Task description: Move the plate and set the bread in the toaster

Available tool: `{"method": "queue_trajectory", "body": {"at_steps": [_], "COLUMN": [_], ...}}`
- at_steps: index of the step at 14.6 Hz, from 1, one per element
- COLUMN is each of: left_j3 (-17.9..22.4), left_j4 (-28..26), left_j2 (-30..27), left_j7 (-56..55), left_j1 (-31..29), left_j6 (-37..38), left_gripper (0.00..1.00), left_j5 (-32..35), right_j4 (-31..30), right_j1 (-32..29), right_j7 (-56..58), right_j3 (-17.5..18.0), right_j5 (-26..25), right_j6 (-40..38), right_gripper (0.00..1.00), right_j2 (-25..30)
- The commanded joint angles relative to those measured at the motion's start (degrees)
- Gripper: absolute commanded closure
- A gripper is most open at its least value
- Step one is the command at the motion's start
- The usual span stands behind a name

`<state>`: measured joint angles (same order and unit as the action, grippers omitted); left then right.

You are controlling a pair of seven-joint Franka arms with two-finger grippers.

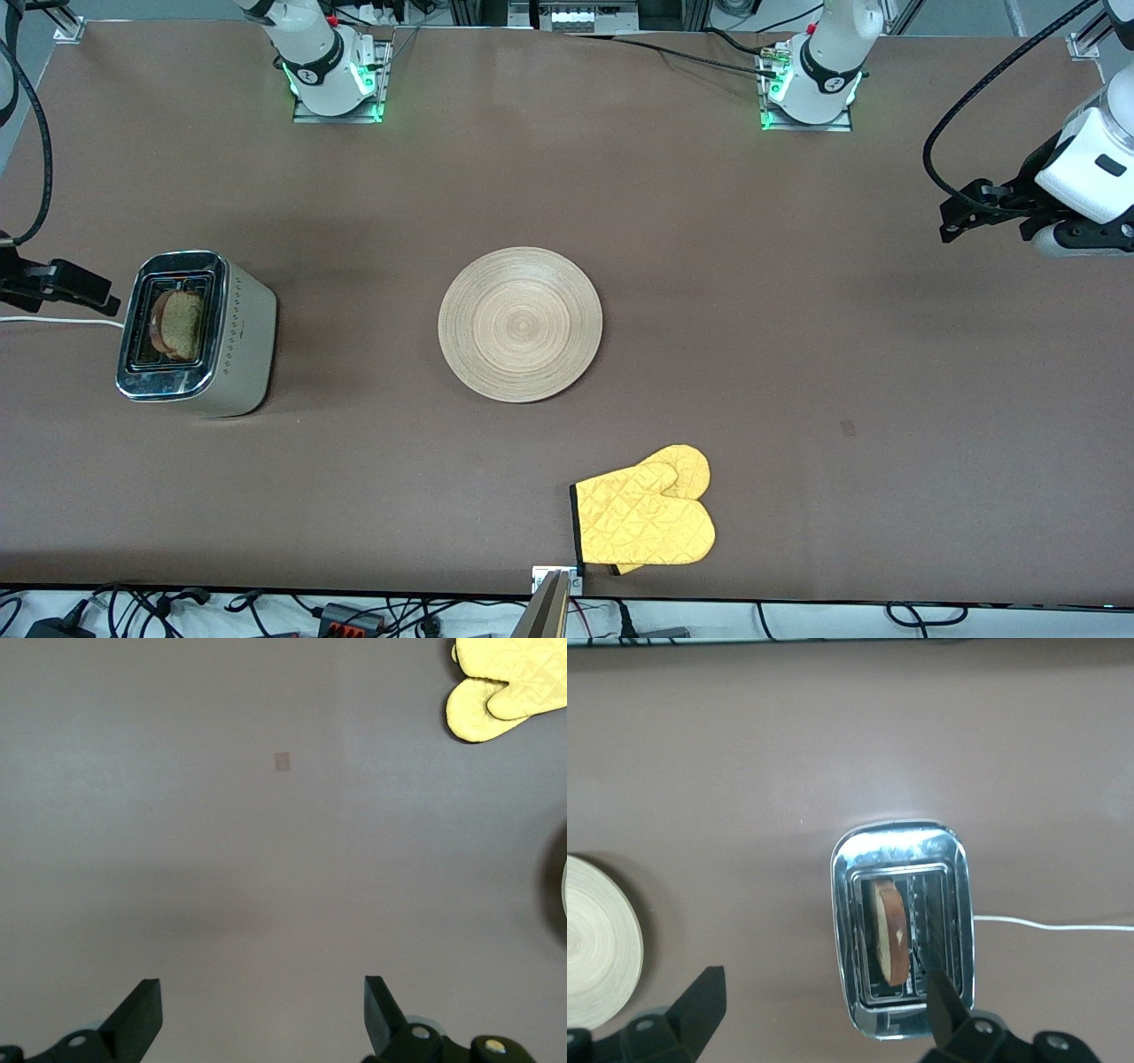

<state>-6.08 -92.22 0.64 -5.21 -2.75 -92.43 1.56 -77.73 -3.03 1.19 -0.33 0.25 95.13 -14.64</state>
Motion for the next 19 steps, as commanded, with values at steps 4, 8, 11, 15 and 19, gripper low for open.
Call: {"method": "queue_trajectory", "body": {"at_steps": [4,8,11,15,19], "left_j3": [-0.3,-0.2,-0.3,-0.2,-0.1], "left_j4": [1.3,1.3,1.2,1.2,1.2], "left_j2": [0.2,0.2,0.2,0.1,0.1], "left_j7": [0.3,0.3,0.3,0.3,0.3], "left_j1": [-0.2,-0.2,-0.2,-0.3,-0.3], "left_j6": [0.3,0.3,0.4,0.5,0.7], "left_gripper": [0.00,0.00,0.00,0.00,0.00], "left_j5": [-0.2,-0.2,-0.3,-0.3,-0.3], "right_j4": [-21.8,-22.6,-22.0,-20.0,-20.0], "right_j1": [-0.7,-0.7,-0.8,-1.0,-0.8], "right_j7": [1.0,0.7,1.0,0.9,1.1], "right_j3": [1.0,1.0,1.0,1.0,1.1], "right_j5": [-0.7,-0.6,-0.6,-0.2,-0.5], "right_j6": [8.8,8.0,7.0,1.6,1.5], "right_gripper": [0.00,0.00,0.00,0.00,0.00], "right_j2": [14.8,16.0,16.0,15.8,15.4]}}
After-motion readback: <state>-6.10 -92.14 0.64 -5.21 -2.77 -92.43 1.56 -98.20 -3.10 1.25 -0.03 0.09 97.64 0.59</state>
